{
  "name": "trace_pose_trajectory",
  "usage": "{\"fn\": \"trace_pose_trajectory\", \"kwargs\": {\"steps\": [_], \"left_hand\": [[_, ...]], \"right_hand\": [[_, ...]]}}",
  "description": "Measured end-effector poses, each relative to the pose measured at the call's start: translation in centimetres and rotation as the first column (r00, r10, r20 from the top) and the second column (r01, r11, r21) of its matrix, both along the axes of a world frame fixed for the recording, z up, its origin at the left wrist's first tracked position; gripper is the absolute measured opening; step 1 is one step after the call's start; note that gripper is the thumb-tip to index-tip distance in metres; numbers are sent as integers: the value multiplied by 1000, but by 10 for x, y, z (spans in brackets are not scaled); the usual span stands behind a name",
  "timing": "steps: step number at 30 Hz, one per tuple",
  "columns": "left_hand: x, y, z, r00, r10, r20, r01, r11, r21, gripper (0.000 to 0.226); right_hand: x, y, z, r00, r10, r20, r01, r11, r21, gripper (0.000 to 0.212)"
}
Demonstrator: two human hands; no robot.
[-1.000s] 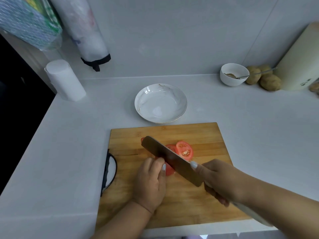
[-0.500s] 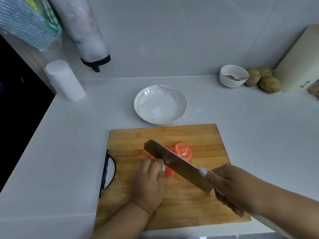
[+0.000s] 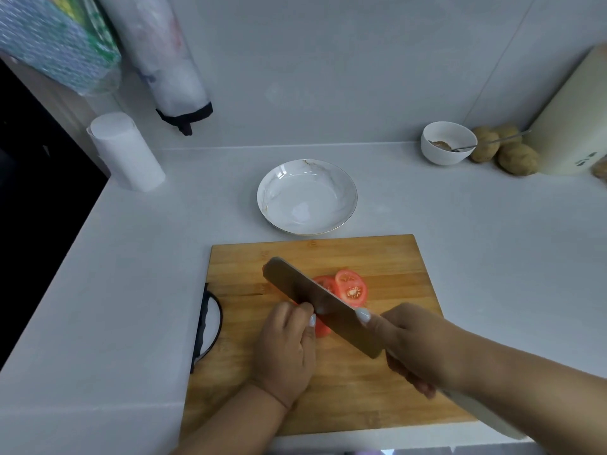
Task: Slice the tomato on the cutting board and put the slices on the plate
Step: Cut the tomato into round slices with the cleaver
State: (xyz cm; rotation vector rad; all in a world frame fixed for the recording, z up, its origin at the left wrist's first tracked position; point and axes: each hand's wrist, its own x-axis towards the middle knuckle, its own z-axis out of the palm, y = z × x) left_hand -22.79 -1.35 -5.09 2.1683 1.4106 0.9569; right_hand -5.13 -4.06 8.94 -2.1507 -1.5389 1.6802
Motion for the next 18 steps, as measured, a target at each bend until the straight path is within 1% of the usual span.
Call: {"fn": "trace_pose_trajectory", "kwargs": {"steps": [5,7,10,11,15,17,18], "left_hand": [[-1,1,2,1000,-17,2,17,1000,22,15],[-1,2,1,1000,-20,1,20,999,25,15],[-1,1,1,1000,-26,8,26,999,33,13],[-1,1,1,1000,-28,9,27,999,32,13],[-1,2,-1,999,-32,5,32,999,19,11],[-1,2,-1,999,-35,1,35,999,14,11],[-1,2,-1,999,-33,0,33,999,12,11]], "right_hand": [[12,-18,-1,997,20,73,-12,995,-102,63],[10,-17,-4,996,35,85,-28,996,-83,66],[2,-11,-13,995,62,74,-59,998,-37,76],[-1,-8,-16,994,75,85,-73,997,-29,76],[-12,3,-26,983,134,129,-137,991,11,69],[-16,5,-29,978,157,136,-166,985,54,57],[-17,6,-30,980,144,136,-155,985,71,51]]}}
